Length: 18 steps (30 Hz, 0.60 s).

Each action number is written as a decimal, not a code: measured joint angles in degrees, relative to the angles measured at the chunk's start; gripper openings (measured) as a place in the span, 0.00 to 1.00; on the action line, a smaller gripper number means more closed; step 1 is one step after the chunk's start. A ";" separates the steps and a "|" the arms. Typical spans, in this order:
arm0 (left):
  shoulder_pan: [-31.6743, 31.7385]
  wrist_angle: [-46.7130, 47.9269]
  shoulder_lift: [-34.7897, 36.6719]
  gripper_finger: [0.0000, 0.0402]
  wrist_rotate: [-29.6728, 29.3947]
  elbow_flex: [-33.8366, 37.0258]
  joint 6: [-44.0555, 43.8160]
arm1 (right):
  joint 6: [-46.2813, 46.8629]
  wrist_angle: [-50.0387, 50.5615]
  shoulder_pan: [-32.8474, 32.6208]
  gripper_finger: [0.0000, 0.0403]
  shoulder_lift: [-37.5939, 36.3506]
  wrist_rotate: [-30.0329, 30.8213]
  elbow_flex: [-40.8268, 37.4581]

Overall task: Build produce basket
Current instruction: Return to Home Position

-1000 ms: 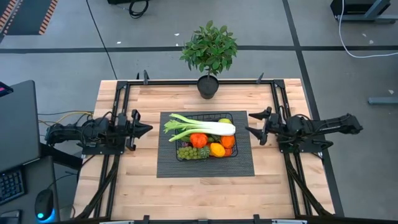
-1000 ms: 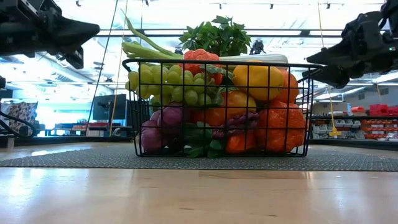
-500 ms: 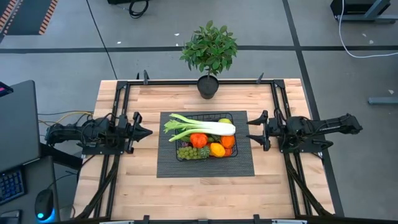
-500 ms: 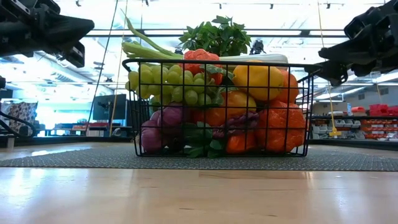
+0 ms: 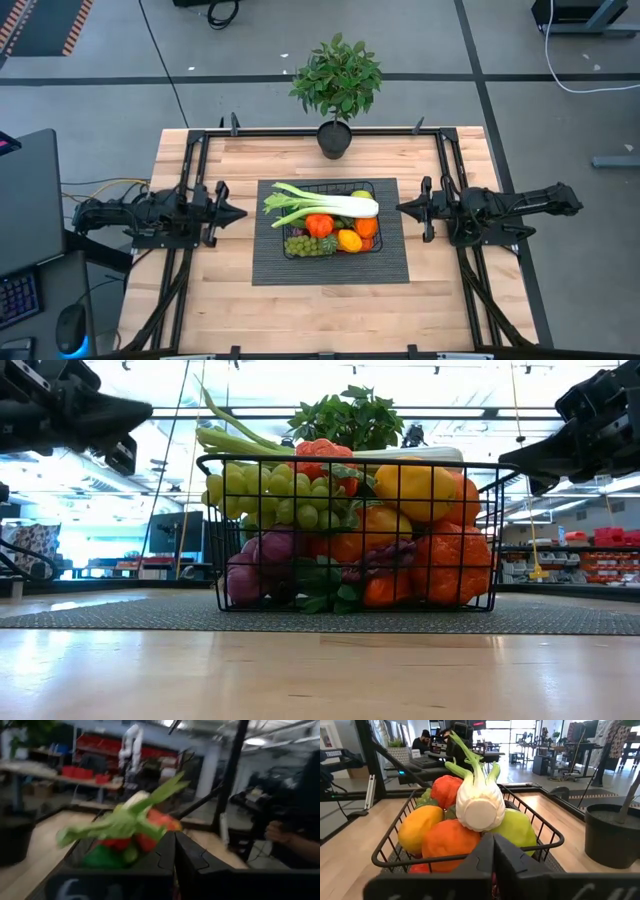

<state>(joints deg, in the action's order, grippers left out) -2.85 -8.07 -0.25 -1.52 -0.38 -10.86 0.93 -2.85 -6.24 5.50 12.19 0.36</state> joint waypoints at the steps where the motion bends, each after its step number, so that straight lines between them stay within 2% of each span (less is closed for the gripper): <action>1: -0.01 1.25 0.00 0.02 -0.92 0.00 -0.04 | 0.35 -0.01 0.00 0.03 0.00 0.00 0.00; 5: 0.00 2.61 -0.02 0.02 -6.01 0.00 -1.34 | 1.92 0.00 0.00 0.08 0.00 0.01 0.00; 12: 0.00 4.93 -0.11 0.01 -6.18 0.00 -0.45 | 0.58 -0.04 0.51 0.02 -0.02 0.37 0.00; 18: 0.00 5.68 -0.11 0.01 -5.99 0.00 3.70 | 1.39 -0.09 1.11 0.06 -0.02 0.61 0.00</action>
<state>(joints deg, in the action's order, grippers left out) -2.85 -2.39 -0.36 -7.51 -0.38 -7.17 2.32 -2.94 -5.13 5.48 12.80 0.36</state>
